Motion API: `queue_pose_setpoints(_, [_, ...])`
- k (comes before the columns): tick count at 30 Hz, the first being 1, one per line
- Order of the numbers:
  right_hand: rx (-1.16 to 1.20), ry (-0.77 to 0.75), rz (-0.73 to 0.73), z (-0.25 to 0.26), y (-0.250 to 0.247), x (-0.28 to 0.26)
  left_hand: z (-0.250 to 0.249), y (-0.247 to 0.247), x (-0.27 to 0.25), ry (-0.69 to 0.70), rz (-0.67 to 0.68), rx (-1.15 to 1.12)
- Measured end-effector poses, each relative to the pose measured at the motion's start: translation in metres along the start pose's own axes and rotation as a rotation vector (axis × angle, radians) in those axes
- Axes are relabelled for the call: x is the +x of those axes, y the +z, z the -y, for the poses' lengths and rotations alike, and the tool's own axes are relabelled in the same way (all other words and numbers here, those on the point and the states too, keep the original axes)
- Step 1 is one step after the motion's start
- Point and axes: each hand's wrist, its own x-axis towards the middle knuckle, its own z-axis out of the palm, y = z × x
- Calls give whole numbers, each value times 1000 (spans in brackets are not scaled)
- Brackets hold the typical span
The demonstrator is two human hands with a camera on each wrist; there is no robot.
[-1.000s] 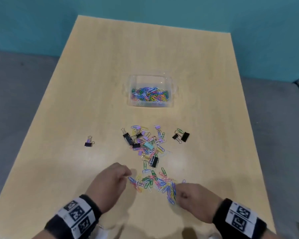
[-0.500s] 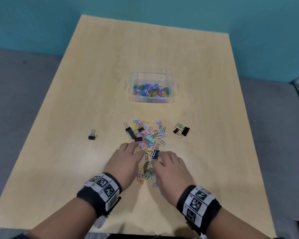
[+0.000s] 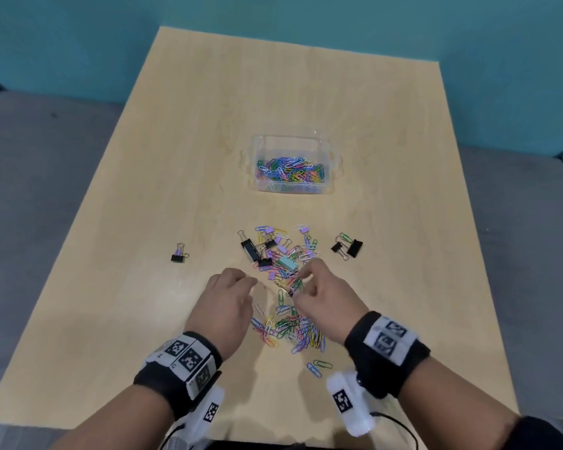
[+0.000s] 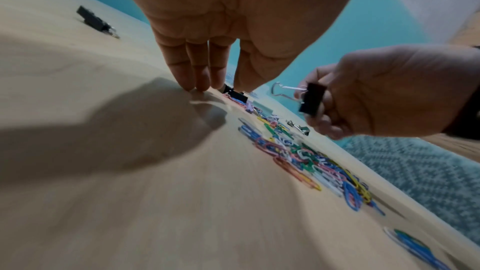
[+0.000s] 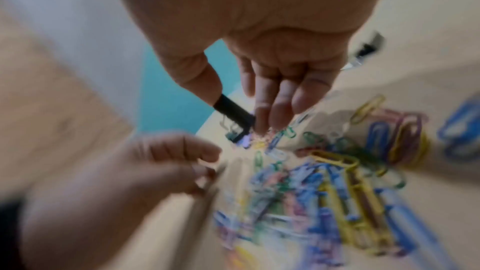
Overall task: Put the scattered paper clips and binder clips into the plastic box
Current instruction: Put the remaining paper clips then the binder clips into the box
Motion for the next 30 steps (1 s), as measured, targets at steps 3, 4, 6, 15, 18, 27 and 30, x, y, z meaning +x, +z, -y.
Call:
queue_pose_setpoints(3, [407,189,106,-11,-17,0,-1,0,4,26,16,25])
queue_pose_setpoints(4, [469,213,91,-15,-24,-1,-3,0,7,46,27,36])
queue_pose_setpoints(6, [526,231,9,-24,-36,-3,-9,1,14,74,45,56])
queue_pose_setpoints(15, [655,329,-130,-52,-56,-5,-17,9,45,125,117,210])
queue_pose_setpoints(18, [442,266,-305,-61,-61,-6,-16,8,45,147,122,220])
queue_pose_setpoints(27, [-687,-141,-397,-71,-42,-9,-11,15,38,158,171,202])
queue_pose_setpoints(30, [-743,-330,-230,-60,-17,-1,-13,13,40,152,204,178])
